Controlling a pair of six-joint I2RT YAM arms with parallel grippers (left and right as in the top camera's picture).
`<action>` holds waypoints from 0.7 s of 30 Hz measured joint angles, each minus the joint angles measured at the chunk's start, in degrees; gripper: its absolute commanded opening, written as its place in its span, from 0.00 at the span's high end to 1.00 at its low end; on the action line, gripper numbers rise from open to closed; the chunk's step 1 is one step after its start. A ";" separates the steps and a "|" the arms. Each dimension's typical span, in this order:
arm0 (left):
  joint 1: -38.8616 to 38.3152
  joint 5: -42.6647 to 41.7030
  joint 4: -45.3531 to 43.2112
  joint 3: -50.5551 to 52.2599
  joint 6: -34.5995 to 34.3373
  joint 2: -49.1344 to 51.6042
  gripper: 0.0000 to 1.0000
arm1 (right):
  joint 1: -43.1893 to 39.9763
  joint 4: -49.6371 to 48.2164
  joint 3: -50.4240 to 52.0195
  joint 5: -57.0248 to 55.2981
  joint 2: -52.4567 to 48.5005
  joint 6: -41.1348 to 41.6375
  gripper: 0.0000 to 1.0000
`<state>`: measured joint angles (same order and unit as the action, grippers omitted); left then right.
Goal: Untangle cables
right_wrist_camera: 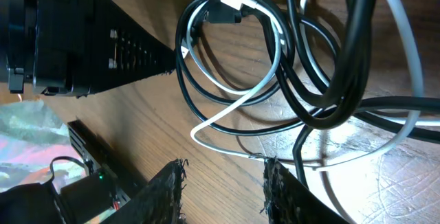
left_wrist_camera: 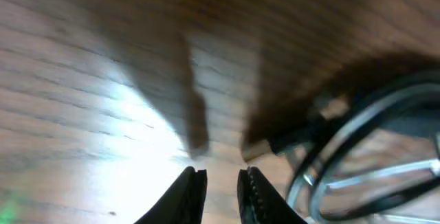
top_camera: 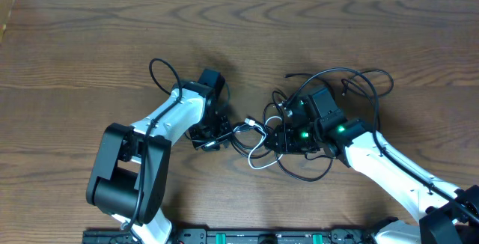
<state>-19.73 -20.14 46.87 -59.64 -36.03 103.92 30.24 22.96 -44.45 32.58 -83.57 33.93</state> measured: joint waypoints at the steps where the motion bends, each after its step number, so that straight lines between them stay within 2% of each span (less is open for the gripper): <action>1: 0.00 -1.25 0.00 0.00 0.37 0.00 0.78 | 0.00 0.02 0.00 0.02 0.00 -0.02 0.64; 8: 0.00 -8.72 0.09 0.00 3.98 0.00 0.78 | 0.00 0.09 0.00 0.17 0.00 0.00 0.64; 16: 0.00 -10.71 0.26 0.00 4.79 -1.75 0.78 | 0.00 0.09 0.00 0.20 0.00 0.00 0.63; 21: 0.00 -9.49 0.11 0.00 3.69 -7.32 0.70 | 0.00 0.04 0.00 0.20 0.00 0.00 0.63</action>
<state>-19.73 -29.63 46.98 -59.64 -32.34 96.60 30.24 23.00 -44.45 32.77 -83.57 33.93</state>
